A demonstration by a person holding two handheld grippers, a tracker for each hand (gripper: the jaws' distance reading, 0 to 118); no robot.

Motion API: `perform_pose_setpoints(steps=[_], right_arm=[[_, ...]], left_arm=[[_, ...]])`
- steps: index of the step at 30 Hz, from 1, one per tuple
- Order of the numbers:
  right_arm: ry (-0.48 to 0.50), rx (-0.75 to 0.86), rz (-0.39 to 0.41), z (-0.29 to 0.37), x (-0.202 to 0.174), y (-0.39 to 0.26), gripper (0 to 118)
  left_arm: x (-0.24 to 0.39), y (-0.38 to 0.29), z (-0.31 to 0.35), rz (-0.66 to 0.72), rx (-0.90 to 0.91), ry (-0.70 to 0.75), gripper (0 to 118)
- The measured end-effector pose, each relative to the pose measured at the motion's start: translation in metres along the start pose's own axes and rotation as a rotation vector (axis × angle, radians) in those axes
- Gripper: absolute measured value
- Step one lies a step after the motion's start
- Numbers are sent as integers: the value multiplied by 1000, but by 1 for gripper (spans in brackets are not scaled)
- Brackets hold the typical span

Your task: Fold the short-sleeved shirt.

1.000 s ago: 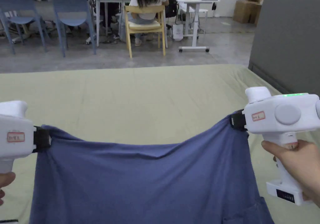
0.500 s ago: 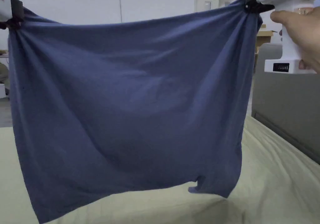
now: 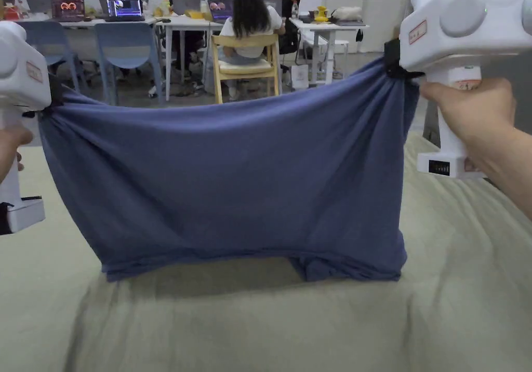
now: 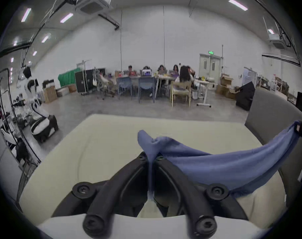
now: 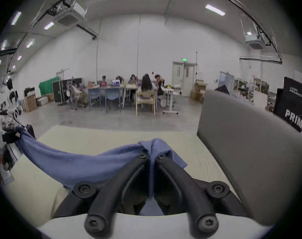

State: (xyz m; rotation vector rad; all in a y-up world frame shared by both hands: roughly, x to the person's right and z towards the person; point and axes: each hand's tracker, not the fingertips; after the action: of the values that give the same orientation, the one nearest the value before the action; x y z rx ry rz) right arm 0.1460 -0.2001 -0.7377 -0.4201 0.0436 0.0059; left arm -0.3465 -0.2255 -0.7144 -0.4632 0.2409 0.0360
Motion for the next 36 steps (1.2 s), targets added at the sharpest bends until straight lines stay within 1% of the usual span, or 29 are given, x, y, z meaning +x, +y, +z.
perform_pose_setpoints(steps=[4,7,10,13,15,16,20,22,25,27,32,36], right_arm=[[-9,-14,-5,-15,8,-21,5],[3,-21,8,-16,15,-33,5],[48,-12,9,-5,25,-59,5],[92,-22,-2,10,35,-99,5],[131,-40,-30,29,39,-136,5],[142,-39,-46,37,43,-159,5],[166,-118,-72,70,56,-242,5],[168,-142,-58,90,61,-285,5],[183,-166,-85,130,71,-338,5],[168,-185,-77,166,66,-358,5],[169,-221,-67,217,78,-400,5],[176,-267,-33,251,84,-419,5]], left_arm=[[2,-20,-3,-26,-14,-8,1],[3,-33,0,-83,-18,-26,1],[2,-58,17,-139,-9,-73,1],[6,-99,44,-156,10,-116,1],[7,-126,64,-152,-5,-142,1],[8,-145,74,-129,-1,-150,1],[4,-212,104,-126,-79,-208,1],[-2,-243,121,-121,-101,-215,1],[-15,-290,150,-110,-131,-204,1],[-19,-313,170,-121,-154,-180,1],[-41,-357,210,-157,-250,-134,1],[-55,-381,239,-183,-291,-132,1]])
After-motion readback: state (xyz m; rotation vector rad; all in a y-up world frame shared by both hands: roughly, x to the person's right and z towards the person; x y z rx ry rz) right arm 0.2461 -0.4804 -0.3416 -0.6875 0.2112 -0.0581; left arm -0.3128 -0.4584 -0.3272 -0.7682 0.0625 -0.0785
